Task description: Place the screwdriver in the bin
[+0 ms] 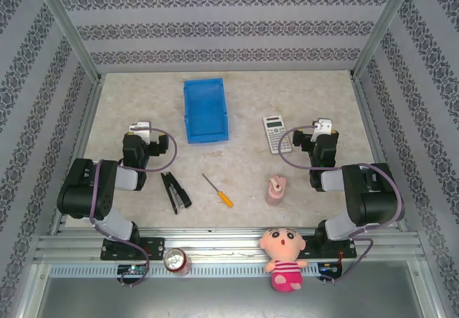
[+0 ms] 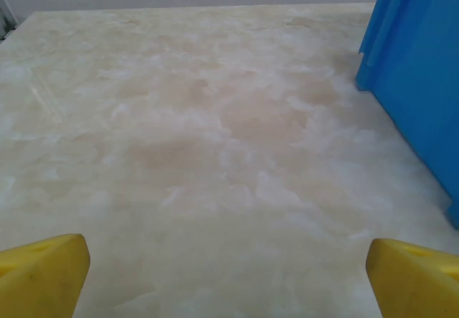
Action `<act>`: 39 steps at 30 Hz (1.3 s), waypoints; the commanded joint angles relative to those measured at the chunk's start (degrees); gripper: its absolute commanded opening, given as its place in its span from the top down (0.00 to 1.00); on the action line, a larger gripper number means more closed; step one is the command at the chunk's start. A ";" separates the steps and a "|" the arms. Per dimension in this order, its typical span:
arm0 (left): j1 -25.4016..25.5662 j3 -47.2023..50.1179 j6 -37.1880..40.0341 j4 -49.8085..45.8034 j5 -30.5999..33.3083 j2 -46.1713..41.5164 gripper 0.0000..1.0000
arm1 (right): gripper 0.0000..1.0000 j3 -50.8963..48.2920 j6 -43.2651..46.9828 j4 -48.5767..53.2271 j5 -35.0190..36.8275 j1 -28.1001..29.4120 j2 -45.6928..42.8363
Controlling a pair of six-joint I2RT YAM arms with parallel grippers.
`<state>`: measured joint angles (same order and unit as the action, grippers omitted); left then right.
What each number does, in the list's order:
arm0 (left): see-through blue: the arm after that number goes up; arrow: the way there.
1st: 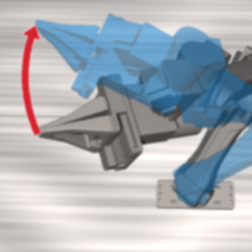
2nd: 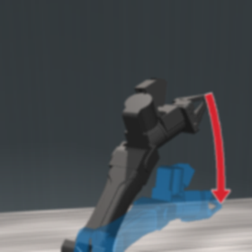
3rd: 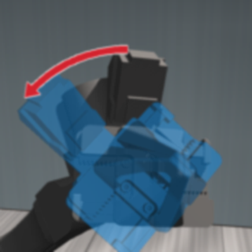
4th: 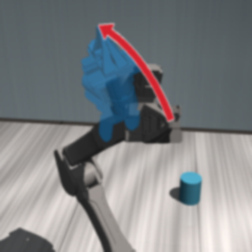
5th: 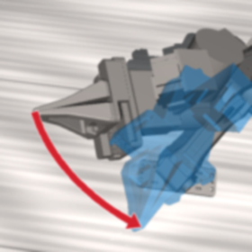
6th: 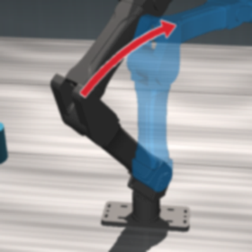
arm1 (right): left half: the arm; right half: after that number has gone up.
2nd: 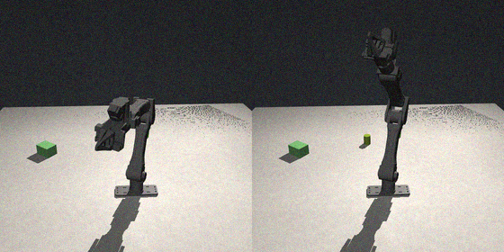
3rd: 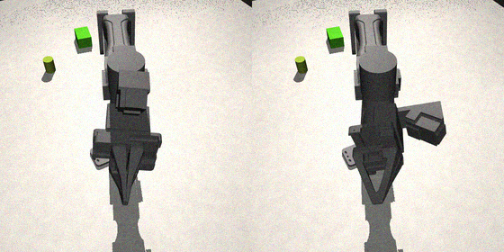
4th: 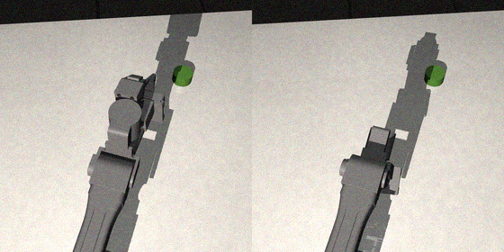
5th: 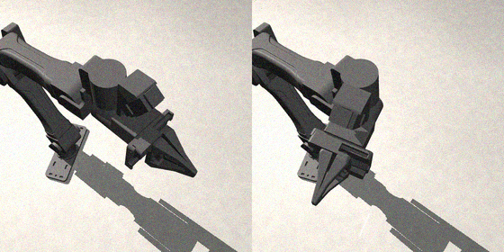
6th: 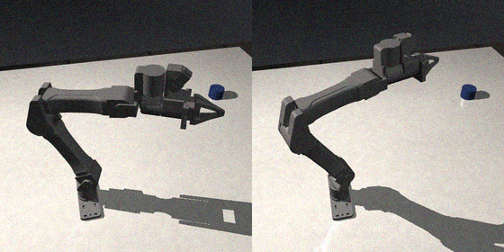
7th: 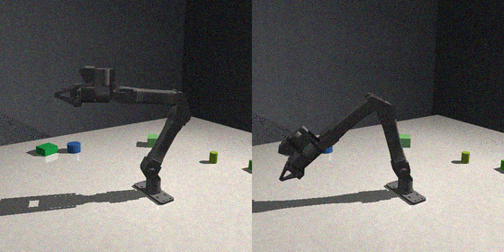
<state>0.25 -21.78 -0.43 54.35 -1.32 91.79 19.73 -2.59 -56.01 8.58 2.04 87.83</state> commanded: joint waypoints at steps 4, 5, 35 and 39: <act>-0.52 -0.54 0.58 -0.38 -0.70 -0.64 0.01 | 0.02 -0.39 0.08 -1.74 0.74 0.42 0.51; -0.52 -0.54 0.60 -0.38 -0.69 -0.65 0.01 | 0.02 -0.38 0.11 -1.74 0.82 0.41 0.49; -0.43 -4.23 2.95 -15.07 -5.04 -9.76 0.01 | 0.02 -0.39 -0.15 -1.65 0.50 0.16 0.42; -0.43 -10.91 9.69 -35.81 -5.30 -17.65 0.01 | 0.02 -0.38 -0.20 -1.71 0.77 0.15 0.39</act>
<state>0.25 -28.47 3.51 34.02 -4.93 78.87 19.73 -2.61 -56.01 8.56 2.02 87.83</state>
